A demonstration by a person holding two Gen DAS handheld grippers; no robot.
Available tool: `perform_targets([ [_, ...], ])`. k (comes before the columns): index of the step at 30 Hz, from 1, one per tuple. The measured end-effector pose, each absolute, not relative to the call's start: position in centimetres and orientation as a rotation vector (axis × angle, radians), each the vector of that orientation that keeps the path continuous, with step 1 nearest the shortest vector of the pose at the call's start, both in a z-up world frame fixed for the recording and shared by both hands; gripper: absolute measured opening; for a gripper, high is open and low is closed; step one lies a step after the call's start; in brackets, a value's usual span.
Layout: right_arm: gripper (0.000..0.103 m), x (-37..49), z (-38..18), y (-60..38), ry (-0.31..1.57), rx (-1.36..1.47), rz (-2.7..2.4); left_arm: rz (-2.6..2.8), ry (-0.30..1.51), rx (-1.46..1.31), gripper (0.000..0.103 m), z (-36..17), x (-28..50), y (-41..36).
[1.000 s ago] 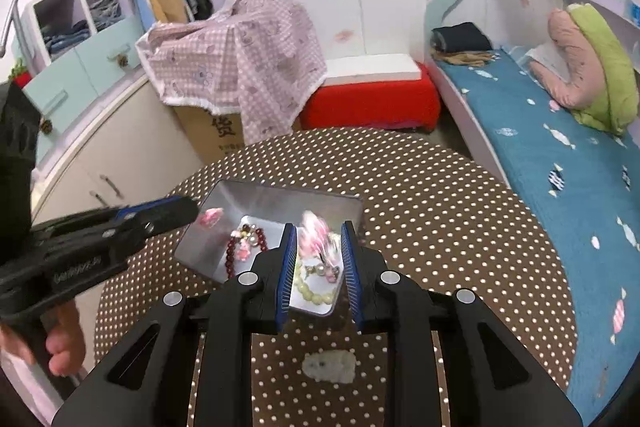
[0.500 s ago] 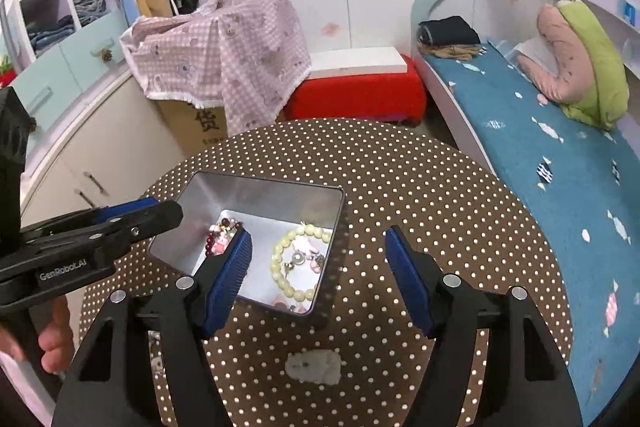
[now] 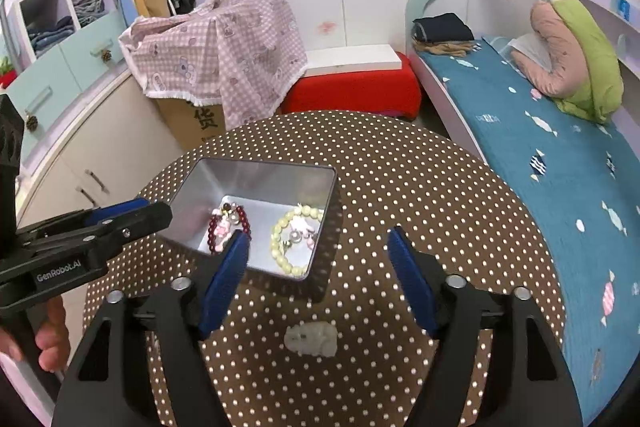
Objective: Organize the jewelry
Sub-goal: 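Open both tools and withdraw them from the box toward the jade pendant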
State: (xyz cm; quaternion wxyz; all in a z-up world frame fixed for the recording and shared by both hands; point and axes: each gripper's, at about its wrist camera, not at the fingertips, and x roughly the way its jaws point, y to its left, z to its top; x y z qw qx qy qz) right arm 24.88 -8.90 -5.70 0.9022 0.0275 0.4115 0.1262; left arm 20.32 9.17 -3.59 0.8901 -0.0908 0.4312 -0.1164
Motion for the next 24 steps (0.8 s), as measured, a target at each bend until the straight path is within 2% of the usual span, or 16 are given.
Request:
perform_targets([
  [1, 0.072, 24.6, -5.7, -9.0, 0.849, 0.056, 0.259, -0.237, 0.893, -0.185, 0.047, -3.5, 20.0, 9.2],
  [2, 0.072, 24.2, -5.6, -9.1, 0.847, 0.055, 0.258, -0.234, 0.888, -0.184, 0.049, -3.4, 19.7, 9.2],
  [12, 0.073, 20.4, -5.3, -10.7, 0.845, 0.052, 0.242, -0.203, 0.882, -0.163, 0.050, -2.8, 15.8, 9.1],
  [15, 0.078, 19.3, -5.4, -11.1, 0.840, 0.044, 0.239, -0.188, 0.879, -0.158, 0.060, -2.9, 14.6, 9.2],
  [20, 0.078, 18.0, -5.8, -11.4, 0.851, 0.030, 0.231, -0.170, 0.882, -0.164, 0.061, -3.0, 13.2, 9.8],
  [22, 0.078, 17.8, -6.0, -11.6, 0.862, 0.026, 0.228, -0.161, 0.883, -0.164, 0.067, -3.1, 12.7, 9.9],
  [24, 0.079, 17.5, -6.3, -11.9, 0.871, 0.027, 0.221, -0.152, 0.886, -0.167, 0.068, -3.3, 12.3, 10.3],
])
